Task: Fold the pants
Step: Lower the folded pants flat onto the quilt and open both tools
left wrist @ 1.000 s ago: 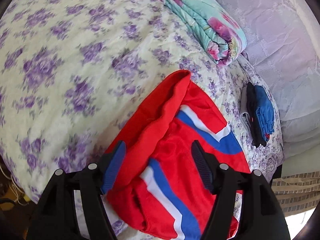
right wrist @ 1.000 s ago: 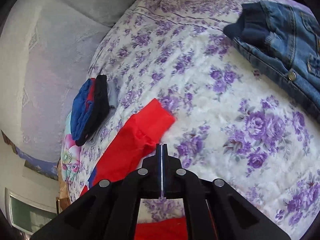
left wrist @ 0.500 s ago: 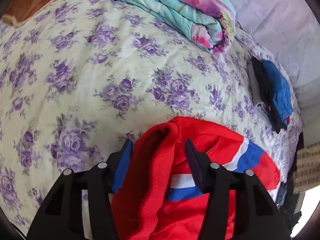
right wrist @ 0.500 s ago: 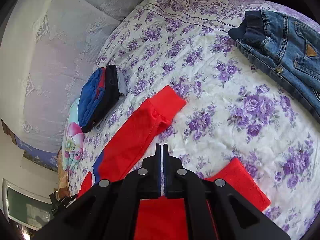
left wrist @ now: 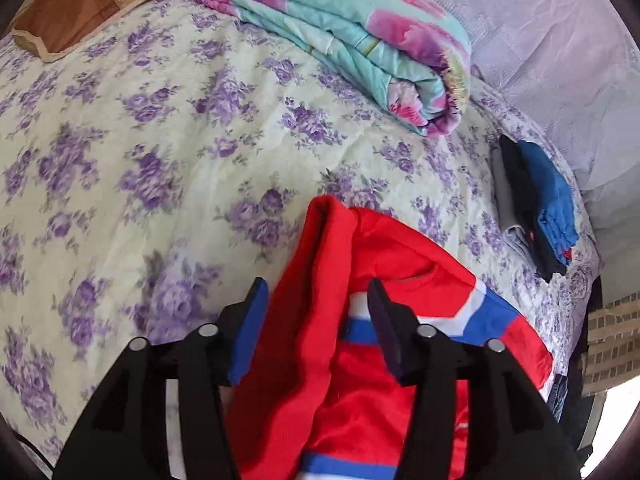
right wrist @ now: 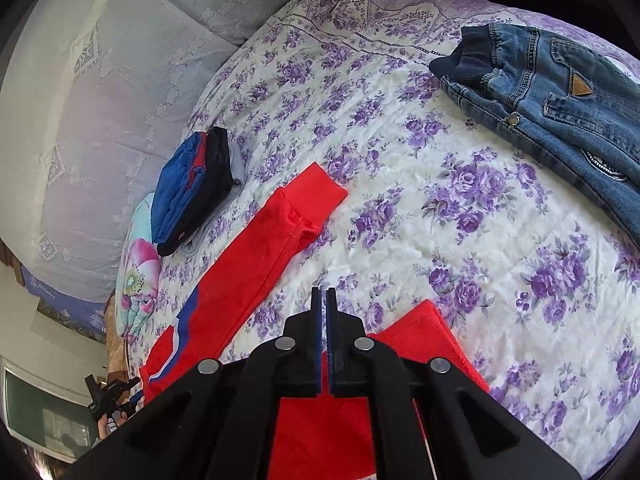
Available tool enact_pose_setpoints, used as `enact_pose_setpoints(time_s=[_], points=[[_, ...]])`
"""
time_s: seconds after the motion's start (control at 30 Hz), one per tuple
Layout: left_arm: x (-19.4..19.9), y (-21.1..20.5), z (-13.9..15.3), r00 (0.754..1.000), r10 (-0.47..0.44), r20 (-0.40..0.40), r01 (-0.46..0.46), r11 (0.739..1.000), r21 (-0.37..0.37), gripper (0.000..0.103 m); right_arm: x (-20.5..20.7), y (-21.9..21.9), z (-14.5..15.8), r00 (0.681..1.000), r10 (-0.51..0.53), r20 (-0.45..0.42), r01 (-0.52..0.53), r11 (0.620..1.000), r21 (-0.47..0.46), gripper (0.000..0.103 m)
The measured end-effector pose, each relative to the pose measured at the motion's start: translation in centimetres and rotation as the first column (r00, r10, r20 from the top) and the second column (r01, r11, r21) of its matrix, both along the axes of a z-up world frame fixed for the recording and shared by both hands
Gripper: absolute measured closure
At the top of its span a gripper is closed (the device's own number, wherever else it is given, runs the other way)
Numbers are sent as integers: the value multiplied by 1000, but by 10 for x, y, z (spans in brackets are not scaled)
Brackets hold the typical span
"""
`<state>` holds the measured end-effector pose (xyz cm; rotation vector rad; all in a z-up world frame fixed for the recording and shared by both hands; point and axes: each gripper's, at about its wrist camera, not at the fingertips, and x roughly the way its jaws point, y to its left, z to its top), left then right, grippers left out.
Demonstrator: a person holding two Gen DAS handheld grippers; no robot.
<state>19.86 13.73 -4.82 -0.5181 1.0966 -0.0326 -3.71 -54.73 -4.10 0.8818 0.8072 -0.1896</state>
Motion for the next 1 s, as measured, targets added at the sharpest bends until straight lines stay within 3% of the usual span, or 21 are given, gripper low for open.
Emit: enact_pose_setpoints(time_s=[0.2,0.23,0.3,0.33,0.4,0.53,0.63,0.67,0.7,0.73,0.77,0.8,0.87,0.9,1.0], points=[[-77,3,3,999,-24,-23,24,999,-35,49,20,13,-14,997,82,-4,-81,995,60,100],[-83,0,0,999,-31,-34,30,999,-35,44,29,20,-15,994,107,2,-107,992,71,100],[-96,-5,-12,997,-16,-80,18,999,30,33,47,40,-16,985,171,12,-171,981,89,99],[-101,-4,-23,993,10,-114,-3,998,63,32,56,51,-16,978,208,16,-208,974,93,99],[-112,3,-45,985,44,-165,-46,999,-9,32,70,72,-15,962,271,26,-273,957,97,99],[-132,5,-43,991,49,-126,-52,998,-21,53,86,99,-13,941,338,30,-339,936,92,99],[-140,13,-33,989,97,-109,-106,991,-77,57,92,113,-12,927,374,22,-374,923,93,99],[-141,13,-27,991,92,-94,-101,991,-89,55,94,116,-10,925,380,22,-380,920,92,99],[-141,14,-21,992,96,-84,-103,992,-77,45,95,120,-8,923,383,25,-384,919,92,99],[-142,15,-14,991,112,-72,-116,992,-53,27,95,123,-5,922,385,29,-386,918,93,99],[-141,17,-7,990,128,-54,-130,991,-33,19,95,126,-2,922,387,33,-388,917,91,99],[-142,20,0,989,142,-26,-143,990,-14,15,93,129,1,922,386,37,-388,918,83,93],[-140,25,13,990,141,11,-141,990,5,15,88,138,9,927,373,42,-374,926,49,55],[-139,27,20,990,139,29,-140,990,21,15,84,145,15,928,369,44,-370,929,20,44],[-134,19,44,990,96,101,-106,989,103,15,76,173,33,917,398,33,-395,916,-77,44]])
